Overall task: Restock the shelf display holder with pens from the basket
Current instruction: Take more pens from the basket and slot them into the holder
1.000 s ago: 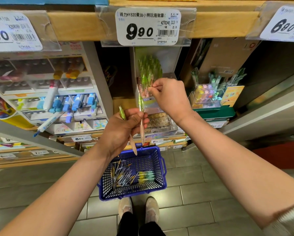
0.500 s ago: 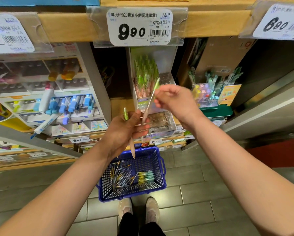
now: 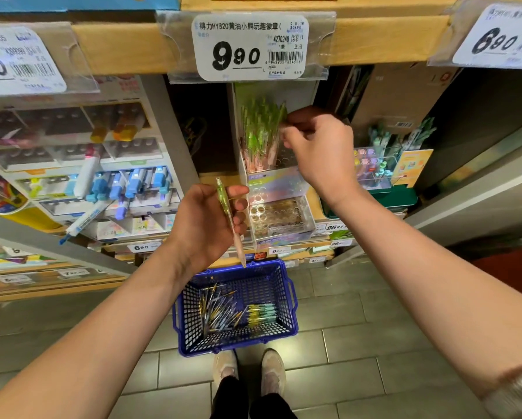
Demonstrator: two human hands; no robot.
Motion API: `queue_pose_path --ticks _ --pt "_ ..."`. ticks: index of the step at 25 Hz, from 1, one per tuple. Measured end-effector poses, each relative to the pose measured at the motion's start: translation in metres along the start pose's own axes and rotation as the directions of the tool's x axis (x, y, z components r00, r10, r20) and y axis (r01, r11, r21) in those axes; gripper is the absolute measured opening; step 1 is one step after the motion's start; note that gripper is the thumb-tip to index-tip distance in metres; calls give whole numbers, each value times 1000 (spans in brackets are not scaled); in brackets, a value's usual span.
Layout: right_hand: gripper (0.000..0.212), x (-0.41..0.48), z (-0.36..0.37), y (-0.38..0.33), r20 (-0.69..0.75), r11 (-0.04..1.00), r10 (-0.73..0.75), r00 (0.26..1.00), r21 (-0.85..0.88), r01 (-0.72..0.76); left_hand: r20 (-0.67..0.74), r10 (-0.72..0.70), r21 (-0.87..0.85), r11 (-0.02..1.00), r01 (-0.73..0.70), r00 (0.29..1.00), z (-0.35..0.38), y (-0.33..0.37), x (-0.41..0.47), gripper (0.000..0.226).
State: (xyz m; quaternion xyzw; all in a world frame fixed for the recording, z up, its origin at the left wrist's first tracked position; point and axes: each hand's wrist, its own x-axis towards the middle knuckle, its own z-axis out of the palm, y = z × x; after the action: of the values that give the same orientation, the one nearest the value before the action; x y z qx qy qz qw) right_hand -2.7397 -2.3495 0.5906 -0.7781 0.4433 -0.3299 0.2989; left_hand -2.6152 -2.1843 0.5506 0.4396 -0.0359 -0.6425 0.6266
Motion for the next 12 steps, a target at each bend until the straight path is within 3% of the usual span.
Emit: queue_pose_path --ticks 7,12 --pt "14 -17 15 17 90 995 -95 991 -28 98 -47 2 67 998 1 999 -2 -3 -4 37" --pt "20 -18 14 18 126 998 33 991 -56 -27 -76 140 230 966 -119 987 6 -7 -3 30"
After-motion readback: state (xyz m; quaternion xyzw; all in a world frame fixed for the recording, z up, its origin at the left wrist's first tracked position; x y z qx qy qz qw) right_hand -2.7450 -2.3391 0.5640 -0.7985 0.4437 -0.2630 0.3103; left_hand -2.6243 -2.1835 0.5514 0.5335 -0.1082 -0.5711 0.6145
